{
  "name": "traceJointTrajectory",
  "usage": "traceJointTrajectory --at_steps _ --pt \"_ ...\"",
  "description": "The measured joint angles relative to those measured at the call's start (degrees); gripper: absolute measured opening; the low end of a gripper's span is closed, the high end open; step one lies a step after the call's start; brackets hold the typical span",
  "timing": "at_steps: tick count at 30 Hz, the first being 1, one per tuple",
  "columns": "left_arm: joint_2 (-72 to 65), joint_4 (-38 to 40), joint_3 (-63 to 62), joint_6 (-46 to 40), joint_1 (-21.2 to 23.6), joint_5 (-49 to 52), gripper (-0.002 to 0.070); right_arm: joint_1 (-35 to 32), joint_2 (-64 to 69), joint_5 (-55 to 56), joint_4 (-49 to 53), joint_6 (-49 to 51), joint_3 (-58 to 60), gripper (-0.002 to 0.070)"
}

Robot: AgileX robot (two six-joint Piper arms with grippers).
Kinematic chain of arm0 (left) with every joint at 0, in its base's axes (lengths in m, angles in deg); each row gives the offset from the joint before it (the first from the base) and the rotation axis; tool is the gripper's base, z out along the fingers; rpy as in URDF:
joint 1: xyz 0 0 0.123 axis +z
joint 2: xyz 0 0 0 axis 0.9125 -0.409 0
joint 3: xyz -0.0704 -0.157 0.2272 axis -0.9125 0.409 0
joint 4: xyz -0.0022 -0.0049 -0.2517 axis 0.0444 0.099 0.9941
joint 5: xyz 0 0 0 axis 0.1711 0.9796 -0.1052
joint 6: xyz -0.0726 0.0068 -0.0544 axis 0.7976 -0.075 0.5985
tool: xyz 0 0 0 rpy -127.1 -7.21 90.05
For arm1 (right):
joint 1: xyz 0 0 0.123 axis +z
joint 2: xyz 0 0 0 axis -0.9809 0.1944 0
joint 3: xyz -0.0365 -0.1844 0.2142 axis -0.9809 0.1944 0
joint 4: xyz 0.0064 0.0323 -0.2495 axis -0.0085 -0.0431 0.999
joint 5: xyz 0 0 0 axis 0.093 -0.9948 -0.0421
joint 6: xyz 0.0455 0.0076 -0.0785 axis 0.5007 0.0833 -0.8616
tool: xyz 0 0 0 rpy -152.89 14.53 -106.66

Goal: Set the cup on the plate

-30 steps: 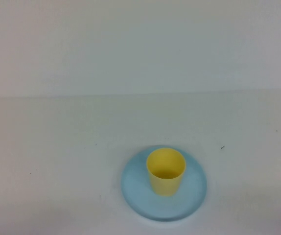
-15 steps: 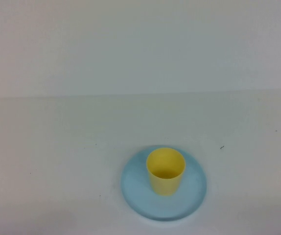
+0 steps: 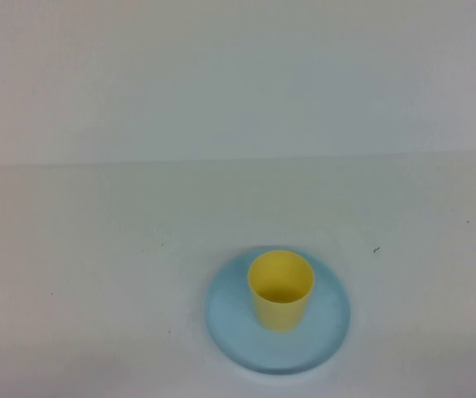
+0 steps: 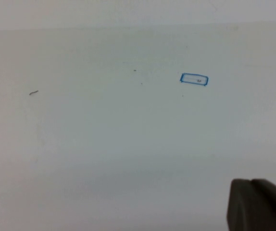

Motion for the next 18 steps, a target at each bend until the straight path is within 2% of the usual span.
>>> traceJointTrajectory --at_steps 18 --pt "0.0 0.3 -0.1 2.3 -0.1 0.0 0.0001 -2.5 0.0 -0.2 0.1 0.8 0.0 0.0017"
